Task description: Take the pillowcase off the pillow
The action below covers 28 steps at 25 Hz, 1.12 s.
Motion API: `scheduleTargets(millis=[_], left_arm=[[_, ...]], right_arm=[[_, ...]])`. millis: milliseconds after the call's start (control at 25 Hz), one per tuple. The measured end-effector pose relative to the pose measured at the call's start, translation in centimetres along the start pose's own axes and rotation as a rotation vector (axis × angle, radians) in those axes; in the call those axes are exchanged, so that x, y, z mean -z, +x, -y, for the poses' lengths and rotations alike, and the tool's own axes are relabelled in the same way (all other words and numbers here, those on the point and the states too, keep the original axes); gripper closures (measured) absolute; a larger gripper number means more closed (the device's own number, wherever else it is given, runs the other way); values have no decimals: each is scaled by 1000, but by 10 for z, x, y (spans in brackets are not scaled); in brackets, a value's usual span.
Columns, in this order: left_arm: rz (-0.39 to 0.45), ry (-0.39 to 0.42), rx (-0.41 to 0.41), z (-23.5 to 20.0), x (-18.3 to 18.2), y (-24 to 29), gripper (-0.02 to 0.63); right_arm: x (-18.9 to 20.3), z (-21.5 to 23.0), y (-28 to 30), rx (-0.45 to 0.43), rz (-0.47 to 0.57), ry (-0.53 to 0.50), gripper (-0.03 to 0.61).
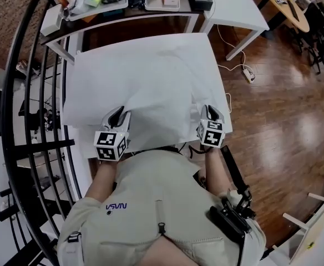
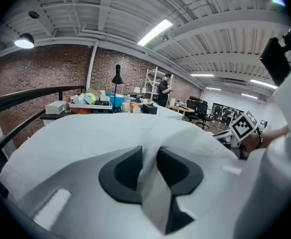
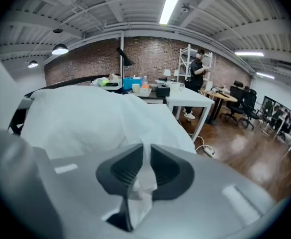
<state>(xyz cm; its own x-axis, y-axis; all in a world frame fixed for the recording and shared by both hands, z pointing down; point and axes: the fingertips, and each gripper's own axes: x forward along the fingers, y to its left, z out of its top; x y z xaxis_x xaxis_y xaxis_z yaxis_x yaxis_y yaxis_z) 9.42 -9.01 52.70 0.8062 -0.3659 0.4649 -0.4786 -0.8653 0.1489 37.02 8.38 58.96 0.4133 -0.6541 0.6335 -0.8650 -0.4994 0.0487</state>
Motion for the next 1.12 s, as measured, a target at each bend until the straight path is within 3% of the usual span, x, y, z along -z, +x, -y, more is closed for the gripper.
scheduleTargets(millis=[160, 360, 520, 680, 960, 1120], left_arm=[[-22, 84, 11, 11, -6, -17, 452], [67, 118, 42, 26, -44, -30, 437], [82, 132, 72, 25, -69, -15, 359], [80, 163, 89, 26, -90, 9, 351], [-14, 286, 137, 35, -110, 70, 293], [-100, 302, 137, 21, -112, 100, 258]], right_arm=[[-29, -2, -19, -20, 74, 15, 483], [-79, -17, -42, -74, 217, -13, 483], [-95, -31, -40, -128, 238, -17, 465], [-116, -46, -35, -192, 256, -52, 452], [-182, -61, -3, -276, 308, -158, 437], [-207, -68, 36, -321, 258, -214, 420]])
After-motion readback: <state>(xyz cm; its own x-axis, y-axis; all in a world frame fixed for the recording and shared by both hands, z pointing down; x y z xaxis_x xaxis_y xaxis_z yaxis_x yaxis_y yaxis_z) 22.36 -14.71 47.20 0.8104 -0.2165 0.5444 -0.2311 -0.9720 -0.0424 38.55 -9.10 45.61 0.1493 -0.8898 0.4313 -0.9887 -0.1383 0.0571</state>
